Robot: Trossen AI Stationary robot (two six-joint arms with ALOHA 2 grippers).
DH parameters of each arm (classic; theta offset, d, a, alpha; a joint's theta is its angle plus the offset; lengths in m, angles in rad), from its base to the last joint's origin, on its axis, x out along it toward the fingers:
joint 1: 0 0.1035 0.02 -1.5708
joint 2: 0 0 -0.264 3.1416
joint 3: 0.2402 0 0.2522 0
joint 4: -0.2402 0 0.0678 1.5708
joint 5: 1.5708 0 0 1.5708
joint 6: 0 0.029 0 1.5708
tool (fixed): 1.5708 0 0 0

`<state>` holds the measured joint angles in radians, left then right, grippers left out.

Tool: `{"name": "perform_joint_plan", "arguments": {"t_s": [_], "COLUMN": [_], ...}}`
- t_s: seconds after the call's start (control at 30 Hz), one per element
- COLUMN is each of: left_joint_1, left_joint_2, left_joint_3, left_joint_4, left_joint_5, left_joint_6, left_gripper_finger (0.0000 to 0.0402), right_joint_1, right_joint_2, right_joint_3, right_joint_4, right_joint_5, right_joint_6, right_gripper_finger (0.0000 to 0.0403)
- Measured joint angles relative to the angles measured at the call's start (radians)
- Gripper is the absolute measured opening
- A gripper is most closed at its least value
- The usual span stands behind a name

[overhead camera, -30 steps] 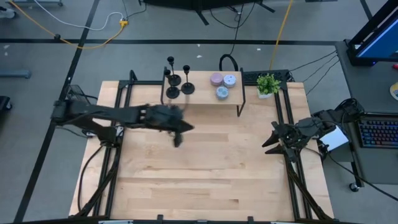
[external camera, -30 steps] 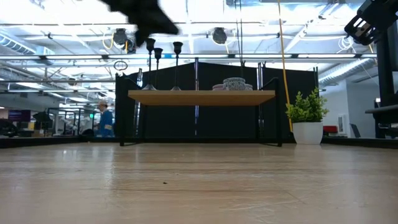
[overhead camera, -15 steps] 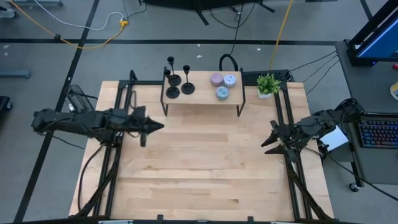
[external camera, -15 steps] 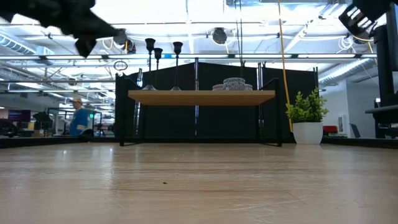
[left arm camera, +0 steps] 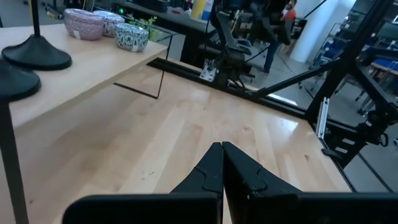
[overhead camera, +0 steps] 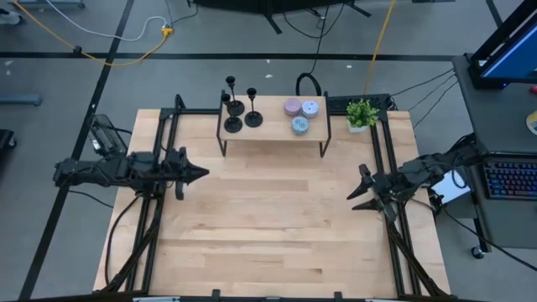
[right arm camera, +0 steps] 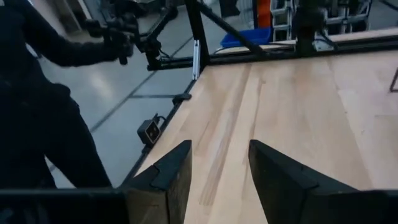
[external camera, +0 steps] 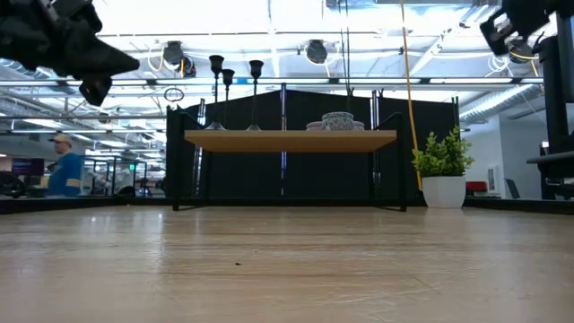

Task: Pick & Place candle stick holders
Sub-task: Return to Home Position

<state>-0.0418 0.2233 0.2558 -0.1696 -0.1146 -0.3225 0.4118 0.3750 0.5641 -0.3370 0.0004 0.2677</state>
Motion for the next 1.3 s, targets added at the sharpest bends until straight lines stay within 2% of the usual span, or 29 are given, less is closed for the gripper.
{"name": "perform_joint_plan", "arguments": {"t_s": [0.2, 0.43, 0.57, 0.7, 0.93, 1.1, 1.3], "left_joint_1": [0.000, 0.000, 0.000, 0.000, 0.000, 0.000, 0.000], "left_joint_2": [-0.111, -0.221, -0.219, -0.218, -0.217, -0.217, -0.217], "left_joint_3": [-0.091, -0.179, -0.180, -0.180, -0.180, -0.180, -0.180], "left_joint_4": [0.002, 0.005, 0.010, 0.007, 0.010, 0.007, 0.005], "left_joint_5": [-0.001, -0.009, 0.018, 0.053, 0.065, 0.062, 0.062], "left_joint_6": [-0.013, -0.020, -0.005, -0.003, -0.012, -0.003, 0.014], "left_gripper_finger": [0.0003, 0.0005, 0.0003, 0.0011, 0.0003, 0.0019, 0.0011], "right_joint_1": [0.000, 0.000, 0.000, 0.000, 0.000, 0.001, 0.000], "right_joint_2": [-0.083, -0.284, -0.374, -0.372, -0.373, -0.374, -0.371], "right_joint_3": [-0.133, -0.145, -0.163, -0.230, -0.437, -0.513, -0.531], "right_joint_4": [0.040, -0.077, -0.091, 0.001, 0.303, 0.357, 0.352], "right_joint_5": [0.003, 0.006, 0.031, -0.005, -0.059, -0.060, -0.080], "right_joint_6": [0.084, 0.056, 0.013, 0.000, 0.020, 0.060, 0.004], "right_gripper_finger": [0.0150, 0.0150, 0.0150, 0.0150, 0.0150, 0.0150, 0.0150]}}
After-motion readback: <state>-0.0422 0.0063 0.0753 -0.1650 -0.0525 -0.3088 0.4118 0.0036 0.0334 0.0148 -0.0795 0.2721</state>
